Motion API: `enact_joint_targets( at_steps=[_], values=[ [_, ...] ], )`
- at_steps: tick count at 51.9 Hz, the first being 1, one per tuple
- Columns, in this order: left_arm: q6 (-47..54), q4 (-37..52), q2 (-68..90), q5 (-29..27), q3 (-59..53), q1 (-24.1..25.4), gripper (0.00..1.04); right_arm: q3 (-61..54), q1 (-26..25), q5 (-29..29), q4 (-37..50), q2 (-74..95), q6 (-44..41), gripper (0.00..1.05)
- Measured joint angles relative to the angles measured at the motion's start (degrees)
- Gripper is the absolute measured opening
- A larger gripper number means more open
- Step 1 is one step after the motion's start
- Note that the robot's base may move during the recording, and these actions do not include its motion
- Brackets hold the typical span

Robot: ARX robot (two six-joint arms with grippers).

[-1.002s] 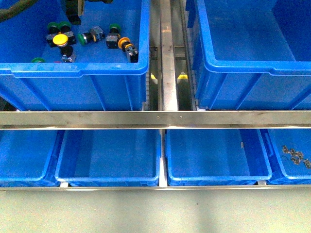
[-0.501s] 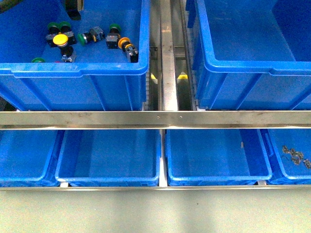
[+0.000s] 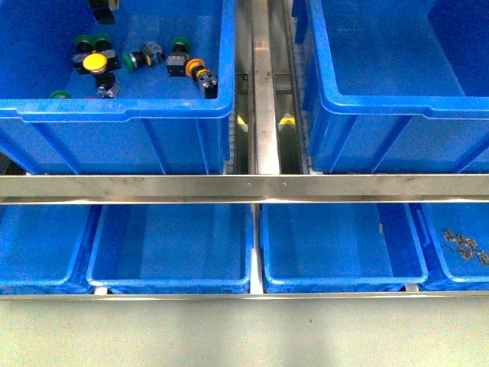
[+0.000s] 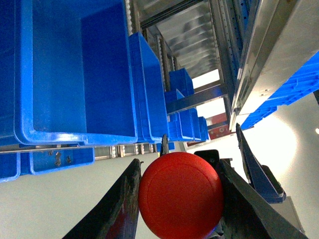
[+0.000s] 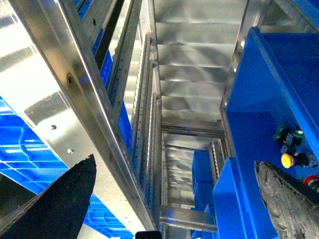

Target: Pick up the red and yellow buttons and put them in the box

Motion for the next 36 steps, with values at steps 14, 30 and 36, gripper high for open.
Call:
enact_joint_targets(
  at_steps=[14,30,36],
  values=[
    [0.5,-0.1,0.0,0.6,0.0,0.1,0.35,0.2,0.7,-0.3,0.0,1.3,-0.4,0.97],
    [1.6,-1.8,0.2,0.6,0.0,0.2,0.35,6.8,1.6,-4.7,-6.8,12.0,-7.2,0.97],
    [2.1,-2.3,0.2,0.9,0.1,0.2,0.35,8.0,2.2,-6.3,-6.0,11.3,-8.4,0.97]
  ],
)
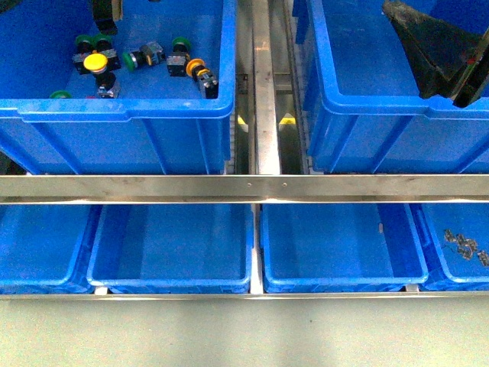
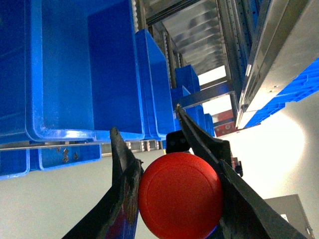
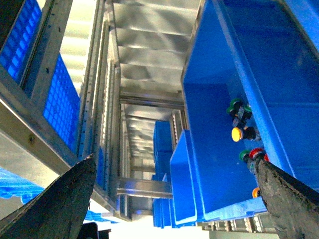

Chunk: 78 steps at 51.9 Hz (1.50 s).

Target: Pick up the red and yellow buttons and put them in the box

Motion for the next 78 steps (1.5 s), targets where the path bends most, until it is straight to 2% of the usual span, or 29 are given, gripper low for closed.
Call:
enact_joint_targets(
  at_steps=[14,37,78],
  values=[
    [0.1,0.0,0.0,0.1,0.0,0.2,0.35,0.0,4.7,-1.8,5.6,-1.2,2.2,0.97],
    [0.1,1.1,3.6,0.5,1.3,1.1,0.35,0.2,8.3,0.6,5.1,-1.9,2.6,0.97],
    [-2.8,4.9,7.4,-0.1,4.5,0.4,0.35,-0.7,8.7,1.4,5.3,-2.0,2.5,0.97]
  ],
)
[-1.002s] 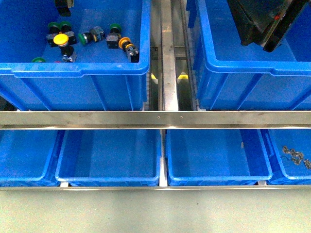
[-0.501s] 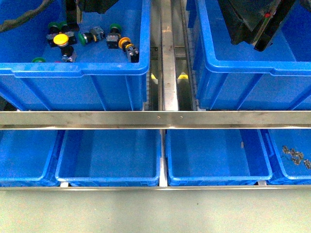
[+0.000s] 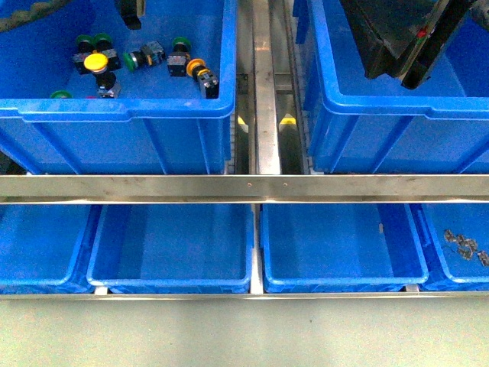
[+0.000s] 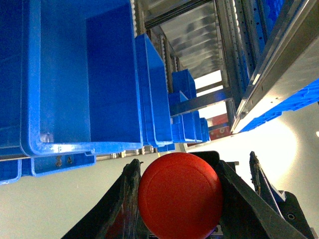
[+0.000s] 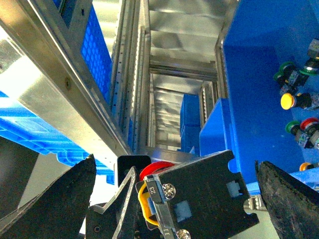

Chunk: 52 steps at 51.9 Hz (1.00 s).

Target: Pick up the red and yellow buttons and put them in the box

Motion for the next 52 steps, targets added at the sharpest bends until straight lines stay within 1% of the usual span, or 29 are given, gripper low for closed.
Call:
enact_joint_targets(
  at_steps=[13,52],
  values=[
    [-0.4,0.4,0.9,-0.2,0.2,-1.4,0.35,0.0,-0.1,0.0,0.3,0.0,0.0,0.97],
    [0.1,-0.2,1.0,-0.9,-0.2,-1.8,0.35,0.0,-0.9,0.0,0.2,-1.4,-0.9,0.97]
  ],
)
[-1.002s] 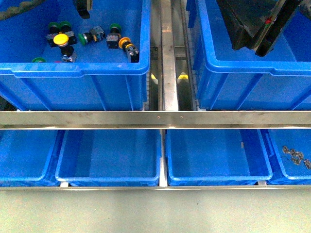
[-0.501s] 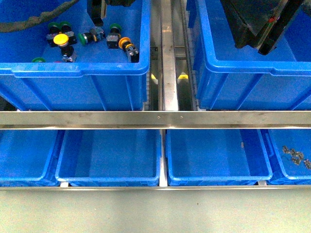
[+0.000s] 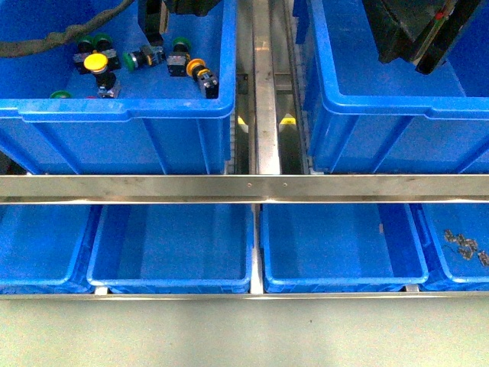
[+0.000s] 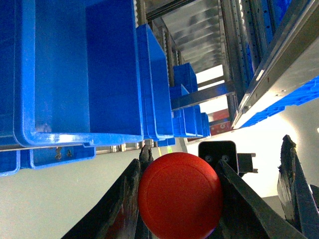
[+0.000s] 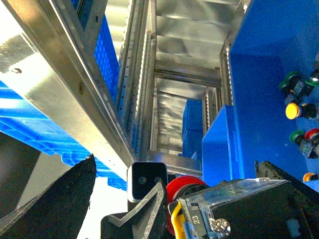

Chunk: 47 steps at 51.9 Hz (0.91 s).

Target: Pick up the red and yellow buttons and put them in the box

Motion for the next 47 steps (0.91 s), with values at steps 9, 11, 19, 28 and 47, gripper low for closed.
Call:
enact_joint_targets(
  at_steps=[9,11,19,28,47],
  values=[
    [0.3,-0.6,0.0,0.0,0.0,0.0,0.35,0.0,0.0,0.0,-0.7,-0.1,-0.3,0.97],
    [0.3,-0.6,0.0,0.0,0.0,0.0,0.35,0.0,0.0,0.0,-0.7,-0.1,-0.3,0.97],
    [0.4,-0.8,0.0,0.2,0.0,0.0,0.35,0.0,0.2,0.5,-1.8,-0.1,-1.3,0.75],
    [0.3,-0.8,-0.3,0.5,0.0,0.1,0.34,0.0,0.3,1.4,-2.5,-0.1,-1.9,0.49],
    [-1.2,-0.8,-0.4,0.3,0.2,0.1,0.34,0.0,0.3,1.9,-2.5,-0.1,-2.0,0.39]
  ],
)
